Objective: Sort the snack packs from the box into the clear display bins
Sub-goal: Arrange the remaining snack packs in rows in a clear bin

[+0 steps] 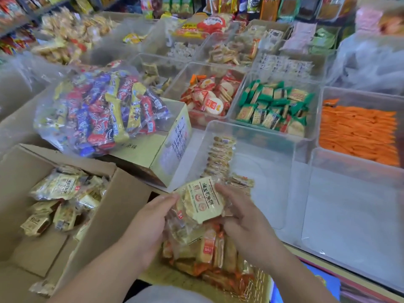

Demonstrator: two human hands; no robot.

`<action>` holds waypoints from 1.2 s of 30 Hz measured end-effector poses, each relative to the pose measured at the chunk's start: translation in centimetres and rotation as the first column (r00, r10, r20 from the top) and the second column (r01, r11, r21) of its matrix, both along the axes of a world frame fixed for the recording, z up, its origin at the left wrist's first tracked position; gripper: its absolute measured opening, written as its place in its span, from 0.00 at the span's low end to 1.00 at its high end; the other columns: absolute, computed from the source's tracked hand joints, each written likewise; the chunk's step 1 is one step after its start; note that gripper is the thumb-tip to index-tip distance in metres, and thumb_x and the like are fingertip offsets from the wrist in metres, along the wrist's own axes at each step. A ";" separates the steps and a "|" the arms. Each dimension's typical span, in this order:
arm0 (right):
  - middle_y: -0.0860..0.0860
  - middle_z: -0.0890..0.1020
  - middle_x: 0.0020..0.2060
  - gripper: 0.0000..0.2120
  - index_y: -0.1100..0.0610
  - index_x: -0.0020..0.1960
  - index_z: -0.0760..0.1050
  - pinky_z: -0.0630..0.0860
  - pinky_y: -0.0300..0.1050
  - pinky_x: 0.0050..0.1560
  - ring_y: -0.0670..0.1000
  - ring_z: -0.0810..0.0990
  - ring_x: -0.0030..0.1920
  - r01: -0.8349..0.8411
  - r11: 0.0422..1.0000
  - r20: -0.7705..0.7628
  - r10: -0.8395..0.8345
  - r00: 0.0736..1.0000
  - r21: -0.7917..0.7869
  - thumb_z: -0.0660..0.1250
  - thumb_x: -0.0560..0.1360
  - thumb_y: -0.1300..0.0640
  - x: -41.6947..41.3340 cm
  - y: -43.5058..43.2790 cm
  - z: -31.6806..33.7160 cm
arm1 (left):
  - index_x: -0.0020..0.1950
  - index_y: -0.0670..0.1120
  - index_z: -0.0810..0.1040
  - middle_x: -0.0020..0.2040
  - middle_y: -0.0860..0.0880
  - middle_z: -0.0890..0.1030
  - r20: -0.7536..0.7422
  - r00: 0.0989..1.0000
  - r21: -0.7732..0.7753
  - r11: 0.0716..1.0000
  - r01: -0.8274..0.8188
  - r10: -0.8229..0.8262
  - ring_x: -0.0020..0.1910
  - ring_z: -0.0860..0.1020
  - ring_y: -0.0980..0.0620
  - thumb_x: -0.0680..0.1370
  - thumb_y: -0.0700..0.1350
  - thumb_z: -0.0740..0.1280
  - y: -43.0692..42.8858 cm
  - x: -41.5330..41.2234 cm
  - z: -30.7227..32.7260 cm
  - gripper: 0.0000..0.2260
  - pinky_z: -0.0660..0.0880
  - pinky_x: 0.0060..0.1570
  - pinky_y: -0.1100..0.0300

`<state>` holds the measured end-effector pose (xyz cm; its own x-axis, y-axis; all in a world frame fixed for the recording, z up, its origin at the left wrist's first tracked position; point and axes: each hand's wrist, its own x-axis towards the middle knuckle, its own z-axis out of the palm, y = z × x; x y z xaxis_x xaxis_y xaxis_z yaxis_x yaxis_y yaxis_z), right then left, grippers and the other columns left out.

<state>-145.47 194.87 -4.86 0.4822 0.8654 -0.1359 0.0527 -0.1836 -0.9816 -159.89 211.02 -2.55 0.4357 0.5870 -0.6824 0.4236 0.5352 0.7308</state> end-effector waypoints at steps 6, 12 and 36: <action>0.41 0.71 0.63 0.35 0.43 0.72 0.73 0.77 0.34 0.55 0.37 0.76 0.52 0.029 0.998 0.437 -0.003 0.900 -0.053 0.70 0.72 0.72 1.8 -1.3 -0.9 | 0.56 0.52 0.86 0.55 0.45 0.87 0.031 0.998 -0.050 0.997 0.050 -0.049 0.51 0.87 0.45 0.85 0.52 0.60 0.0 1.6 -0.8 0.14 0.78 0.43 0.51; 0.45 0.72 0.59 0.15 0.48 0.58 0.83 0.73 0.37 0.59 0.45 0.76 0.60 0.121 0.986 0.521 -0.163 0.838 0.114 0.74 0.72 0.54 3.1 -1.6 -2.0 | 0.59 0.50 0.85 0.57 0.44 0.87 -0.010 0.996 -0.071 0.994 0.087 -0.088 0.57 0.85 0.43 0.86 0.48 0.60 0.2 2.9 -2.1 0.13 0.79 0.60 0.42; 0.56 0.80 0.45 0.15 0.58 0.55 0.73 0.75 0.48 0.41 0.60 0.81 0.48 0.274 0.654 0.664 0.472 0.580 -0.705 0.61 0.72 0.72 17.1 7.7 -9.4 | 0.64 0.47 0.82 0.59 0.44 0.86 0.106 0.988 -0.048 0.993 -0.105 0.110 0.61 0.83 0.42 0.86 0.50 0.60 3.2 2.4 -4.9 0.14 0.71 0.69 0.37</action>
